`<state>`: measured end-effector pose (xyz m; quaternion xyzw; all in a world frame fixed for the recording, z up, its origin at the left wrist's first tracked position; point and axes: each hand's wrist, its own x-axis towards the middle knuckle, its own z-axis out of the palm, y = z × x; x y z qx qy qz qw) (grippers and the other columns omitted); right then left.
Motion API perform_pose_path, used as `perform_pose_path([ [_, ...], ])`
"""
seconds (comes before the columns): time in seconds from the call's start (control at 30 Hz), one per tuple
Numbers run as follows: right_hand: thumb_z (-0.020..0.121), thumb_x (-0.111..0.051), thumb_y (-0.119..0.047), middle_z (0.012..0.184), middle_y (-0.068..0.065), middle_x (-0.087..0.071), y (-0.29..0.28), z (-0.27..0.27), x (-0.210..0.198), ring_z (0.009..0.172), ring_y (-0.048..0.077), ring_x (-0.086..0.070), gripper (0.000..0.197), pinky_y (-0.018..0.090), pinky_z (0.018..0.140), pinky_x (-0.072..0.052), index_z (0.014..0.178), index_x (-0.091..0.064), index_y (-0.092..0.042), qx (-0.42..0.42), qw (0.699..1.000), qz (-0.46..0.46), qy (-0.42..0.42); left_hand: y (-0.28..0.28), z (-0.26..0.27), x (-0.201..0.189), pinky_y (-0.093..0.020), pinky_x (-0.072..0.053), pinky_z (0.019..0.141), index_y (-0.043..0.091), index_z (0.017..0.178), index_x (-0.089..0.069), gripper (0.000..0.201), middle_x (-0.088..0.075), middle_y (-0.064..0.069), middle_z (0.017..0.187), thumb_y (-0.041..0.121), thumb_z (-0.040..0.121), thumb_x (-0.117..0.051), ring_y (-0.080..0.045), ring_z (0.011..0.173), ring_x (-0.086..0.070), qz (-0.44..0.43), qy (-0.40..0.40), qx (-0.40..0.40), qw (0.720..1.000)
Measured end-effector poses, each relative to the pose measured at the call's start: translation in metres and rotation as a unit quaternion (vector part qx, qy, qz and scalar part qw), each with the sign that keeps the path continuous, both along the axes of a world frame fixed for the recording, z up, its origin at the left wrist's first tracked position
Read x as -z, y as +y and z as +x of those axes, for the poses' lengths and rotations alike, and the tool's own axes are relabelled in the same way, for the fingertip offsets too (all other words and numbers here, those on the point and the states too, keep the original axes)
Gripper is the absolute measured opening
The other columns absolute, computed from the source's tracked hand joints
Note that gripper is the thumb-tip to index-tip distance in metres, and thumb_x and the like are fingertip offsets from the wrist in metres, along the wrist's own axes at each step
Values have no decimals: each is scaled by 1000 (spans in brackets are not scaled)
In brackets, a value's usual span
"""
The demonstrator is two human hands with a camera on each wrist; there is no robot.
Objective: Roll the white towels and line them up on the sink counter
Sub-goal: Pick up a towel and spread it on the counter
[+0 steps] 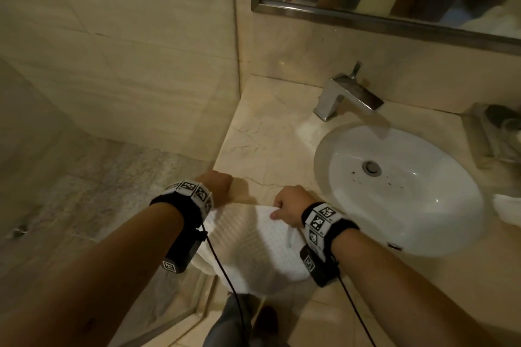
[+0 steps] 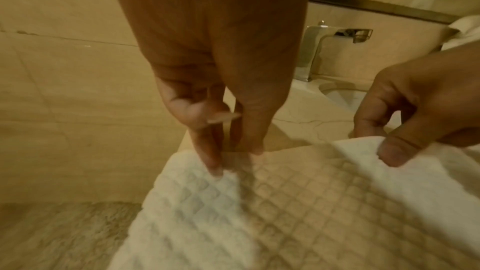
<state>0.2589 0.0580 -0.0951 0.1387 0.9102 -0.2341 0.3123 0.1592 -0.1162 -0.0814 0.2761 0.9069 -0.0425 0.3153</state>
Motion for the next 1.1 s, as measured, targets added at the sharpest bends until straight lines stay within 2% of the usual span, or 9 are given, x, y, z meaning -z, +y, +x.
perform_pose_path([
  [0.1,83,-74,-27,101,5,-67,3,-8,-8,81,20,-71,32,30,70,-58,107,-64,-8,18,1000,-12,10,-8,-1,-4,-34,-57,59,10,104,-49,33,-63,-13,98,25,84,-71,-30,72,-67,39,-126,-117,984],
  [0.17,73,-83,-18,111,3,-66,2,-16,-12,95,18,-67,41,32,81,-56,107,-61,-10,33,999,-32,17,-14,-3,-7,-35,-59,52,12,100,-49,41,-65,-14,88,19,75,-80,-28,63,-69,41,-176,-160,970],
  [0.23,82,-69,1,102,4,-65,0,-19,-13,69,8,-68,19,34,64,-58,90,-61,-15,90,991,-94,44,-16,-4,-9,-29,-58,49,11,107,-56,44,-67,-12,93,19,72,-82,-26,72,-70,1,-171,-119,978],
  [0.3,90,-55,4,89,4,-62,2,-20,-9,49,4,-62,27,32,51,-57,77,-57,-19,134,982,-98,88,-17,-5,-9,-22,-54,46,8,113,-62,43,-67,-11,105,22,76,-79,-26,85,-70,-28,-129,-72,989],
  [0.4,92,-60,-17,91,5,-63,5,-21,-12,66,15,-65,7,27,53,-52,95,-55,-20,115,986,-71,99,-15,-12,-12,-20,-51,51,6,130,-55,48,-62,-13,122,21,87,-67,-18,76,-66,-22,-96,-59,993],
  [0.53,79,-65,-16,108,8,-63,20,-25,-16,95,27,-62,36,33,77,-54,112,-50,-16,90,992,13,91,0,-23,-23,-34,-44,94,11,140,-41,46,-42,-16,143,23,97,-50,-32,123,-51,36,-53,-54,997],
  [0.73,88,-56,-21,95,10,-64,52,-25,-12,91,27,-64,15,26,67,-44,90,-64,-8,184,975,102,76,14,-47,-31,-36,-47,70,11,111,-49,17,-62,-22,106,22,98,-46,-38,93,-61,126,66,-6,990],
  [0.97,96,-50,-33,122,13,-63,80,-53,-17,107,30,-59,34,32,85,-47,117,-64,-11,315,933,101,142,42,-85,-47,-40,-42,74,10,117,-46,25,-52,-21,103,26,101,-38,-42,89,-57,184,154,-30,970],
  [1.1,88,-58,-45,149,6,-39,102,-91,-42,135,23,-40,65,28,108,-35,141,-44,-9,394,905,20,161,69,-121,-62,-40,-40,75,9,124,-42,27,-48,-22,110,23,102,-34,-42,93,-56,182,158,-18,970],
])
